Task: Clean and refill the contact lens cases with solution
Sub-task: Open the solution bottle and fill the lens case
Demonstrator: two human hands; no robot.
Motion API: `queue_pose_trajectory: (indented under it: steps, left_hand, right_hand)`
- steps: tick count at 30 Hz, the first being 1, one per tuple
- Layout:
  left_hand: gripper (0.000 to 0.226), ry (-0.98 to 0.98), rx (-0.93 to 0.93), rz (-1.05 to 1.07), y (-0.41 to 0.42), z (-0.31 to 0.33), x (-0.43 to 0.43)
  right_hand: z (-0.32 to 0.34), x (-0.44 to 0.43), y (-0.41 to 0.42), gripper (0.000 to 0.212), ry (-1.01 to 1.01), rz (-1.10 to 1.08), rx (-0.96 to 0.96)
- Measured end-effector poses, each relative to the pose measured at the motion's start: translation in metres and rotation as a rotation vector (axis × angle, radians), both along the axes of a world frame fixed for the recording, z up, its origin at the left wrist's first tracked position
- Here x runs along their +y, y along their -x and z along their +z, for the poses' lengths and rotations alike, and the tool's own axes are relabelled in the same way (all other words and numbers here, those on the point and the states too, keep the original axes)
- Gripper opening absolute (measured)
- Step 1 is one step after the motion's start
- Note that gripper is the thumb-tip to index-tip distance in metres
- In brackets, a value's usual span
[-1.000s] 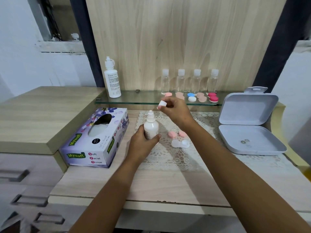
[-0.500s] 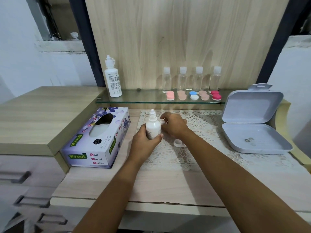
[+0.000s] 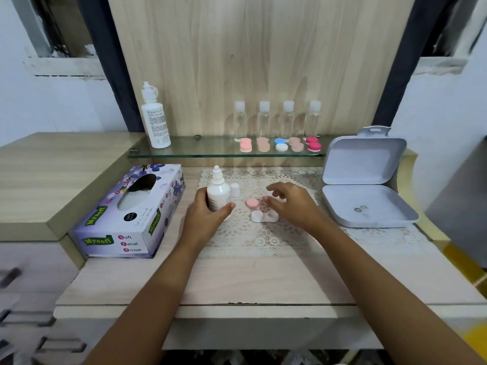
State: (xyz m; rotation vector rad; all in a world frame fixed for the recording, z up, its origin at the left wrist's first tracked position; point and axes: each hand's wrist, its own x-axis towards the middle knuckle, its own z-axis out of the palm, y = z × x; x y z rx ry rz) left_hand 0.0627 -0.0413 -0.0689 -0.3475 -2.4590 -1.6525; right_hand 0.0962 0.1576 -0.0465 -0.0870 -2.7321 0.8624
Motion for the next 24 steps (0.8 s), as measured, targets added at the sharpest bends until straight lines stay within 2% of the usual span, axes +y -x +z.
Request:
queue_pose_trajectory:
  steps: [5, 13, 19, 24]
  left_hand:
    - [0.04, -0.026, 0.0, -0.007, 0.0, -0.001, 0.001]
    - [0.046, -0.019, 0.057, -0.012, -0.001, 0.0, 0.003]
    - [0.047, 0.213, 0.219, 0.036, 0.005, 0.006, 0.003]
    - [0.045, 0.392, 0.259, -0.004, 0.006, 0.014, 0.002]
  right_hand:
    - [-0.017, 0.006, -0.022, 0.052, -0.026, -0.022, -0.105]
    - [-0.029, 0.001, -0.022, 0.026, 0.001, -0.058, 0.006]
    - [-0.031, 0.002, -0.023, 0.025, 0.013, -0.063, 0.021]
    - [-0.032, 0.002, -0.024, 0.023, 0.007, -0.053, 0.033]
